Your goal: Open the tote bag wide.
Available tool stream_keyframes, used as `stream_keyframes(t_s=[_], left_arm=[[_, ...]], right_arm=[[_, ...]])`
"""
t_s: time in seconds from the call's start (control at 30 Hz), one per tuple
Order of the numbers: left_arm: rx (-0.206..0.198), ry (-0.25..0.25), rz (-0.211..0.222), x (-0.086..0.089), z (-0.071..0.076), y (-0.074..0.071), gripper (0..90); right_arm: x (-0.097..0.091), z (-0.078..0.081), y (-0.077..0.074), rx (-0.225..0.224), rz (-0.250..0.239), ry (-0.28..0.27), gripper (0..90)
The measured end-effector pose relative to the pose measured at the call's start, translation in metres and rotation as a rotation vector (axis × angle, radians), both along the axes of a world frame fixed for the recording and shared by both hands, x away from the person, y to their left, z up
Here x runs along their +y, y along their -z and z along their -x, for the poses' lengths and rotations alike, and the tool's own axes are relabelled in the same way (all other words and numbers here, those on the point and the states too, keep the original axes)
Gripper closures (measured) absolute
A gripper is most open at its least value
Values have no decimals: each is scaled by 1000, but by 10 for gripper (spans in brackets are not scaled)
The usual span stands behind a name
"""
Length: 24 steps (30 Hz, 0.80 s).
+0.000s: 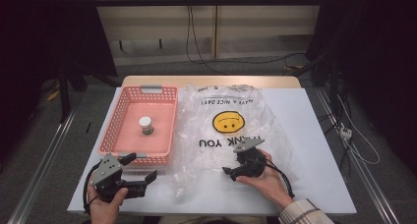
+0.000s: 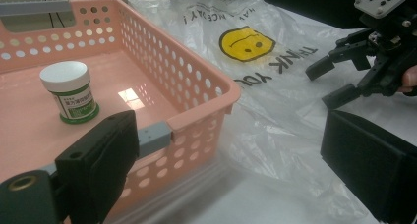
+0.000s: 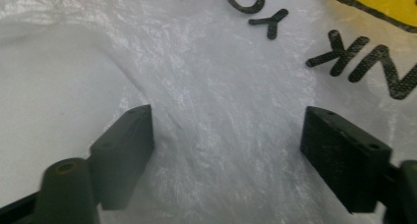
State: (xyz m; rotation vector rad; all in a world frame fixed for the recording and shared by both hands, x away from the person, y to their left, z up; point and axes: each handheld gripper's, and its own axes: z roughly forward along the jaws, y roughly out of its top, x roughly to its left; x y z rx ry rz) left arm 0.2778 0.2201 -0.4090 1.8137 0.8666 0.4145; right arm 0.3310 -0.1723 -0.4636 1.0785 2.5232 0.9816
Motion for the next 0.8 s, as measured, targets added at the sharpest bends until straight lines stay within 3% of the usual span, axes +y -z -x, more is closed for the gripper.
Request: stream_keyframes(t_s=[0.07,0.1,0.13,0.23,0.3,0.7,0.73,0.8], left_arm=[[0,0,-2,0,0,0,74],[0,0,-2,0,0,0,74],[0,0,-1,0,0,0,74],[0,0,-2,0,0,0,74],[2,-1,-3,0,0,0,74],[2,-4,-1,0,0,0,75],[2,-4,-1,0,0,0,75],[4,-4,0,0,0,0,74]], right_arm=[[-3,-2,-1,-5,-3,2,368],[-3,-2,-1,-5,-3,2,368],[-4,-3,-2,-9,-3,14,443],[-5,-4,-2,-11,-4,23,494],[-5,-5,-2,-18,-8,30,622],[-5,-9,-2,-33,-17,41,796],[-6,-10,-2,-28,-23,47,871],[-7,-11,-4,-18,-40,50,887]])
